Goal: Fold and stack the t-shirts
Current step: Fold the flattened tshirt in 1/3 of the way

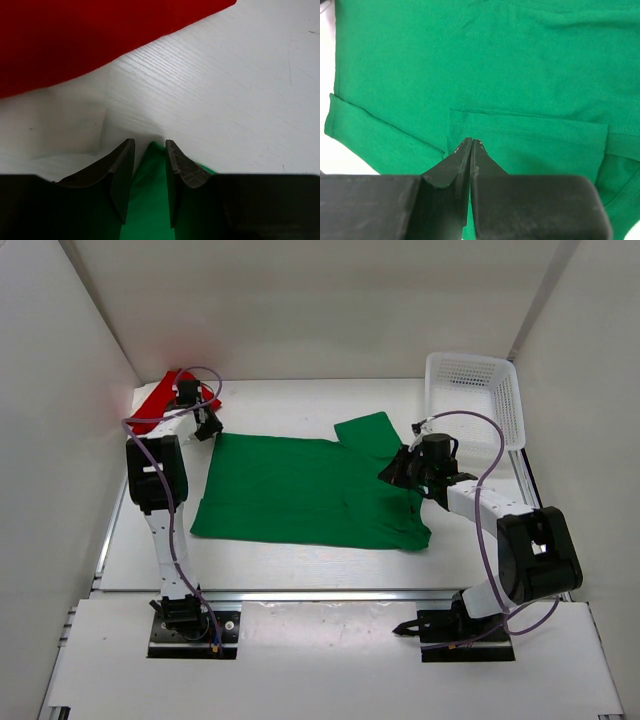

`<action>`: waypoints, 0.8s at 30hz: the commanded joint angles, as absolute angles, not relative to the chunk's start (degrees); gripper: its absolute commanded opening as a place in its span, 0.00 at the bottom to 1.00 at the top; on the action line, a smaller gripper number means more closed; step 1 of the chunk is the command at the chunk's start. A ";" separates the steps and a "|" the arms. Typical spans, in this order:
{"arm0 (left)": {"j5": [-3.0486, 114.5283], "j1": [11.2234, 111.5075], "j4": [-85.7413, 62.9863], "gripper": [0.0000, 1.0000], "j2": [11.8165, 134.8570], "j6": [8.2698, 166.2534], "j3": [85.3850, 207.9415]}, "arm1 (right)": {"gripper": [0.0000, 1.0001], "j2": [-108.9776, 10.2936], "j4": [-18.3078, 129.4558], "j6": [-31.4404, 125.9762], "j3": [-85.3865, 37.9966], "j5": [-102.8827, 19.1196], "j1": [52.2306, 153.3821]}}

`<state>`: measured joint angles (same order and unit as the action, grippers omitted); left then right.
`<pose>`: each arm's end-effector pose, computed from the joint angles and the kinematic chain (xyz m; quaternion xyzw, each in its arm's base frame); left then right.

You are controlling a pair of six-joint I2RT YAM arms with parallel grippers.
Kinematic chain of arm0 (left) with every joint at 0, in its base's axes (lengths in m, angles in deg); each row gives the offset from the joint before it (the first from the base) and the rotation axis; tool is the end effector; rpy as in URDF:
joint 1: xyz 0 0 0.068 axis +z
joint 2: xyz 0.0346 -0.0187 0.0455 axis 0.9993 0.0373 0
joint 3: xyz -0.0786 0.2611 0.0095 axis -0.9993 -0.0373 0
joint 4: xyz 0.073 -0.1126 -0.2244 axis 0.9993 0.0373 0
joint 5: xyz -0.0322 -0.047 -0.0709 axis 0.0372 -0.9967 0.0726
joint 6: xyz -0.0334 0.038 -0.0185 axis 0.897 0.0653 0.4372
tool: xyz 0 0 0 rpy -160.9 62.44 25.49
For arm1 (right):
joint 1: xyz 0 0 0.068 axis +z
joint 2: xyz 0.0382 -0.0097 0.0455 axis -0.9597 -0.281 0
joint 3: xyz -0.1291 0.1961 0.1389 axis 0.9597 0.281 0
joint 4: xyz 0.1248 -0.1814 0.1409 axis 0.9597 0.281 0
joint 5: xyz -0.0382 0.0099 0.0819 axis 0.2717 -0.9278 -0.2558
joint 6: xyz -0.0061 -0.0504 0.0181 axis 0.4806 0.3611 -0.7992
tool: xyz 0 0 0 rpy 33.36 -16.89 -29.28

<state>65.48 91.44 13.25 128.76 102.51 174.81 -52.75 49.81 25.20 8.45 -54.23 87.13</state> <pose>0.4990 0.0320 0.1530 -0.2526 0.9141 -0.0519 0.3129 0.2949 0.0831 0.1980 0.0394 0.8795 0.3061 0.3624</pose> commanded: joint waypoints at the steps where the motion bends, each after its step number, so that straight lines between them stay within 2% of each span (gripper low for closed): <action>1: 66.82 90.68 14.55 0.42 124.94 100.29 172.24 | 0.00 -53.69 46.36 25.69 7.65 -54.90 86.95; 4: 65.41 90.59 13.32 0.37 124.93 101.78 171.18 | 0.00 -54.74 46.89 25.26 5.46 -55.24 86.95; 9: 63.13 90.50 13.66 0.41 126.69 103.19 173.10 | 0.04 -56.32 47.69 25.78 2.64 -55.51 87.91; 11: 63.47 90.06 13.75 0.38 126.87 103.19 173.98 | 0.05 -56.77 48.04 25.78 1.67 -54.81 88.35; 14: 63.91 89.80 13.58 0.21 127.48 103.36 174.16 | 0.10 -57.12 47.42 25.34 0.53 -55.42 86.86; 16: 63.74 89.89 12.53 0.11 126.78 104.33 173.37 | 0.19 -57.73 46.81 25.16 -0.35 -55.07 85.64; 18: 62.86 90.32 11.39 0.02 125.64 105.21 172.06 | 0.22 -60.62 48.11 25.78 -2.37 -51.75 84.76; 24: 59.88 91.29 6.65 0.00 120.47 108.11 166.09 | 0.36 -75.28 54.89 28.77 -19.92 -44.63 80.98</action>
<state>62.37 90.72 8.35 126.70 106.34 169.50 -70.43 52.76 26.53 -12.13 -49.99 82.46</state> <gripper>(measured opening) 0.022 0.333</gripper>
